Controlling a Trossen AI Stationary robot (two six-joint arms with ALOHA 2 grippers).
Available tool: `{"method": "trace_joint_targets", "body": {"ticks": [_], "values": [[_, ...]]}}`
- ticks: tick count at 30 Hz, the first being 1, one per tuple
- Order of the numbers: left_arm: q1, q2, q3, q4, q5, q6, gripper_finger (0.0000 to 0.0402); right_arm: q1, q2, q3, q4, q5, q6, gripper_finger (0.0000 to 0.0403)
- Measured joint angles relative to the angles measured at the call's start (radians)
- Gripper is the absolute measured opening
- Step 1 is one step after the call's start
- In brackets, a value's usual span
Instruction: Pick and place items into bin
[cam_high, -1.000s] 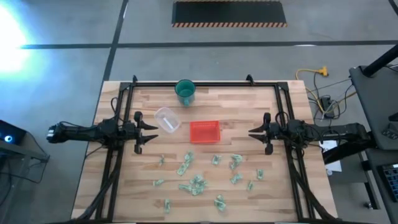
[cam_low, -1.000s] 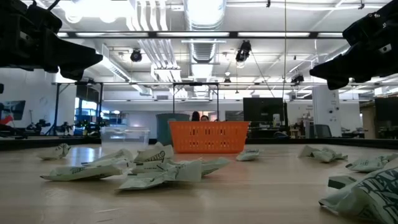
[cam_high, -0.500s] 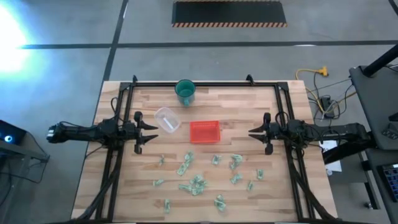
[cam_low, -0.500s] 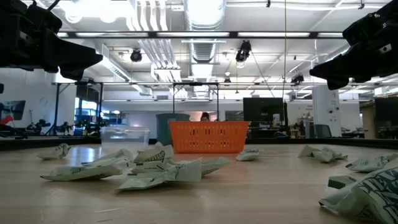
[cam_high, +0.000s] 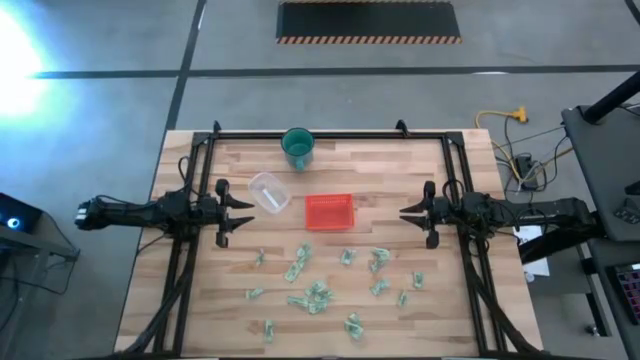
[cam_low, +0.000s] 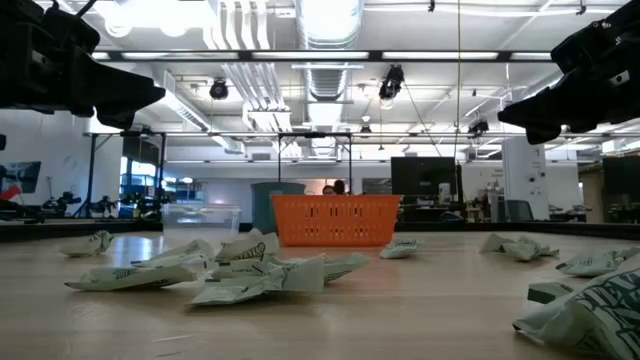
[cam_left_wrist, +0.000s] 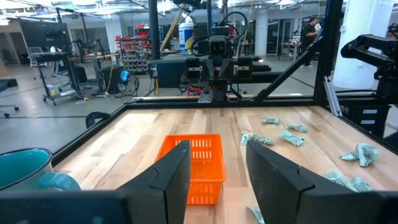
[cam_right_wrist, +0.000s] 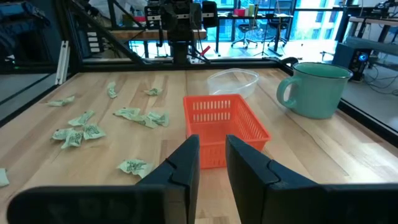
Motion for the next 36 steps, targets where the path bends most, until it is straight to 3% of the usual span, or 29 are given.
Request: {"method": "trace_joint_targets", "body": {"ticks": [24,30,36], "values": [[0.0,0.0,0.0,0.0,-0.001,0.007,0.014,0.0,0.0,0.0,0.029,0.0,0.003,0.0068],[0.0,0.0,0.0,0.004,-0.004,0.008,0.014,0.0,0.0,0.0,0.116,-0.006,0.05,0.0068],[0.0,0.0,0.0,0.138,-0.004,0.082,0.014,0.0,0.001,0.001,0.152,-0.008,0.084,0.0068]]}}
